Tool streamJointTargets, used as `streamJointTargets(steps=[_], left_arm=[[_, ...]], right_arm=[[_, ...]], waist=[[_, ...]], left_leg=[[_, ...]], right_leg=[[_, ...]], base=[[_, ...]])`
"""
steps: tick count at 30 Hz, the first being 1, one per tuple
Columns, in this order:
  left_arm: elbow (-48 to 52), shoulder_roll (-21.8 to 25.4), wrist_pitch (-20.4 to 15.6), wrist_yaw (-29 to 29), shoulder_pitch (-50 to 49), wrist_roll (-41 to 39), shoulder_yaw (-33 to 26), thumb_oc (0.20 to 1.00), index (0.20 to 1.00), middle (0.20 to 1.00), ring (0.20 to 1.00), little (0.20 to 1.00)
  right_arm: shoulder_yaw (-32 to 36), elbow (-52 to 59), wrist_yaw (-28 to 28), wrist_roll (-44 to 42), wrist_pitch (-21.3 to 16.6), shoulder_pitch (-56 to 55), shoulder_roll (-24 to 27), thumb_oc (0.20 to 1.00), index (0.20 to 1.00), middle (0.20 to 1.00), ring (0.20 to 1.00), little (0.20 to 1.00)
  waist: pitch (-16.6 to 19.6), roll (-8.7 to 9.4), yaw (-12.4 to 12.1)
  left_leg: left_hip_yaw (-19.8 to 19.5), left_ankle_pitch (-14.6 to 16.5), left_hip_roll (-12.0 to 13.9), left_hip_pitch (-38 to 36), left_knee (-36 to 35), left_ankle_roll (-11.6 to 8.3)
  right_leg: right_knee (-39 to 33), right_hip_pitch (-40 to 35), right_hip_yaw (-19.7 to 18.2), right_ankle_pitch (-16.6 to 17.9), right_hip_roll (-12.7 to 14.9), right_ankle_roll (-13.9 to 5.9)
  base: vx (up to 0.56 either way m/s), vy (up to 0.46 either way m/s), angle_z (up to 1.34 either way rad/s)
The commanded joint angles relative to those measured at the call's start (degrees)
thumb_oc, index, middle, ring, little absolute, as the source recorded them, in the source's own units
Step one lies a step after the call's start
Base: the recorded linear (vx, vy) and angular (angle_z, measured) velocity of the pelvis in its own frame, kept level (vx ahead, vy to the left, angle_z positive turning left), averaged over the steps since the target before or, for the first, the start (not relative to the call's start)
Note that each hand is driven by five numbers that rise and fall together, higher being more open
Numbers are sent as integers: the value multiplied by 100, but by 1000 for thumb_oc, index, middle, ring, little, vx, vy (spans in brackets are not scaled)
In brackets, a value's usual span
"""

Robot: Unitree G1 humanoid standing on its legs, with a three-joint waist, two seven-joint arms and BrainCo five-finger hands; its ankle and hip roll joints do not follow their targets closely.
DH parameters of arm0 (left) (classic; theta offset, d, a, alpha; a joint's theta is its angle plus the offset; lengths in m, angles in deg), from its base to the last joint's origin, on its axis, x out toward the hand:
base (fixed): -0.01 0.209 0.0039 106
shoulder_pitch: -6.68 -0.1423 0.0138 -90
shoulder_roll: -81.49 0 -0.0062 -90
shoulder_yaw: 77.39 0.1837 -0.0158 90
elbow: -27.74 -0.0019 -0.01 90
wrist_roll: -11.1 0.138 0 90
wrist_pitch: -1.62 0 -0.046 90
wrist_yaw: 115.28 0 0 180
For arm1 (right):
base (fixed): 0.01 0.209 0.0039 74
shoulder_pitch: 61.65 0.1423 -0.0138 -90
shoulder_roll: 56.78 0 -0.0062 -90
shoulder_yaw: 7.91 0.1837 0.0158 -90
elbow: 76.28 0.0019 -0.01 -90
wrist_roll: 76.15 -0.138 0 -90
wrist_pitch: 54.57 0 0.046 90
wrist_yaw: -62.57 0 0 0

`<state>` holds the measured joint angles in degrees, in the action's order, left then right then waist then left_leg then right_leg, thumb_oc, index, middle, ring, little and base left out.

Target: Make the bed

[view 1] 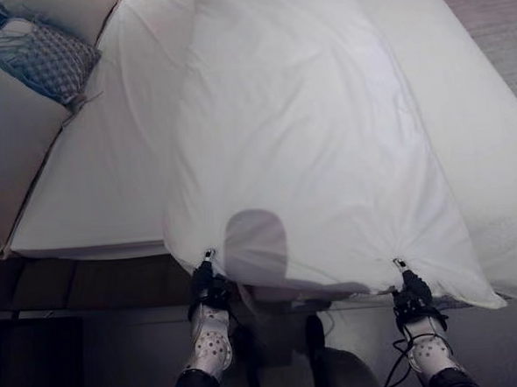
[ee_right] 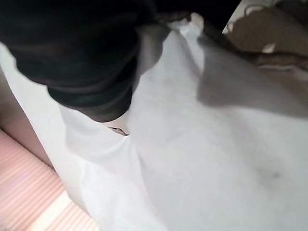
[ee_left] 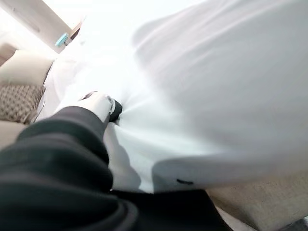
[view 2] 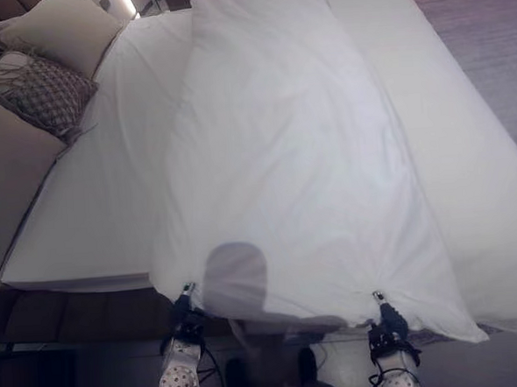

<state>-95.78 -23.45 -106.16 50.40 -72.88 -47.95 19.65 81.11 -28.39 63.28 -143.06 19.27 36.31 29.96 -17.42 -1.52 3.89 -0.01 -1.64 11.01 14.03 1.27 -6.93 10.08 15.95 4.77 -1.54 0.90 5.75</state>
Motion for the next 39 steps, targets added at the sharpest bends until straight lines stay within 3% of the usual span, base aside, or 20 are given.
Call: streamJointTargets(steps=[1,2,4,6,10,12,17,24,33,34,35,36,37,38,39], left_arm=[[-230,141,-416,-637,-115,549,-385,200,200,200,200,200],[-237,139,-417,-635,-103,549,-390,200,200,200,200,200],[-1003,166,-287,-886,172,977,-392,200,200,200,200,200],[-1468,286,-207,-981,323,1407,-453,200,200,200,200,200],[-2075,376,-210,-1297,513,1775,-591,200,200,200,200,200],[-2831,459,-48,-1651,753,2223,-782,200,200,200,200,200],[-3447,473,145,-1970,910,2318,-1088,200,200,200,200,200],[-4493,527,1180,-2243,891,2832,-1383,200,200,200,200,200],[-4711,435,1536,-2118,721,2767,-1362,200,200,200,200,200],[-4737,430,1566,-2108,707,2781,-1364,200,200,200,200,200],[-4752,431,1589,-2102,692,2763,-1381,222,222,222,222,222],[-4763,434,1626,-2123,671,2759,-1383,564,564,564,564,564],[-4763,434,1627,-2124,670,2759,-1383,743,743,743,743,743],[-4762,435,1635,-2165,669,2748,-1389,1000,1000,1000,1000,1000],[-4767,441,1639,-2203,666,2766,-1395,1000,1000,1000,1000,1000]], right_arm=[[-233,-255,-128,605,-96,102,399,200,200,200,200,200],[-233,-257,-131,608,-94,112,401,200,200,200,200,200],[-460,-632,-211,958,-13,435,379,200,200,200,200,200],[-650,-894,-189,1220,51,589,320,200,200,200,200,200],[-930,-1210,-221,1687,146,706,188,200,200,200,200,200],[-1163,-1634,-268,2124,292,792,97,200,200,200,200,200],[-1341,-2127,-340,2769,515,848,11,200,200,200,200,200],[-1265,-3070,-363,3741,1090,747,-20,200,200,200,200,200],[-1101,-3273,-260,3909,1268,510,-20,200,200,200,200,200],[-1110,-3273,-215,3905,1287,497,-18,598,598,598,598,598],[-1119,-3271,-161,3912,1319,482,-26,1000,1000,1000,1000,1000],[-1173,-3247,-109,3964,1343,452,-24,1000,1000,1000,1000,1000],[-1173,-3247,-110,3965,1343,451,-24,1000,1000,1000,1000,1000],[-1164,-3249,-119,3961,1353,444,-29,1000,1000,1000,1000,1000],[-1163,-3257,-107,3954,1355,440,-23,1000,1000,1000,1000,1000]], waist=[[166,-225,13],[164,-224,13],[-47,-154,-40],[-92,-120,-71],[-97,-65,-98],[-115,12,-114],[-147,63,-91],[-59,76,-34],[-30,33,-9],[-34,32,-8],[-29,30,-7],[-6,44,-11],[-6,44,-10],[12,51,-17],[29,54,-25]], left_leg=[[650,-630,-87,-63,-355,105],[654,-620,-91,-52,-341,109],[667,-321,-376,290,241,182],[755,-262,-428,284,241,218],[843,-224,-449,356,264,218],[842,-176,-446,423,373,213],[850,-110,-462,458,459,195],[929,-115,-499,386,328,203],[896,-125,-493,325,314,220],[887,-123,-494,317,315,222],[886,-120,-494,303,304,223],[877,-124,-494,282,286,225],[876,-124,-494,282,285,225],[863,-127,-492,270,272,229],[855,-125,-491,261,271,230]], right_leg=[[84,191,-399,-79,299,-1126],[89,200,-404,-80,303,-1130],[-47,336,-642,196,493,-1320],[-142,384,-767,306,541,-1366],[-320,428,-813,425,644,-1407],[-321,439,-788,409,696,-1408],[-362,430,-750,433,751,-1429],[-622,378,-799,612,872,-1490],[-626,314,-750,606,895,-1483],[-625,303,-746,608,897,-1483],[-627,291,-745,612,898,-1487],[-638,265,-722,618,903,-1494],[-638,264,-721,618,903,-1494],[-647,250,-712,624,905,-1498],[-647,229,-700,617,907,-1499]], base=[[-23,317,11],[-69,325,10],[-52,310,-9],[13,191,-50],[22,127,-32],[25,74,2],[3,29,-1],[10,30,-2],[0,0,0],[0,0,0],[0,0,0],[0,0,0],[0,0,0],[18,1,3],[31,1,5]])
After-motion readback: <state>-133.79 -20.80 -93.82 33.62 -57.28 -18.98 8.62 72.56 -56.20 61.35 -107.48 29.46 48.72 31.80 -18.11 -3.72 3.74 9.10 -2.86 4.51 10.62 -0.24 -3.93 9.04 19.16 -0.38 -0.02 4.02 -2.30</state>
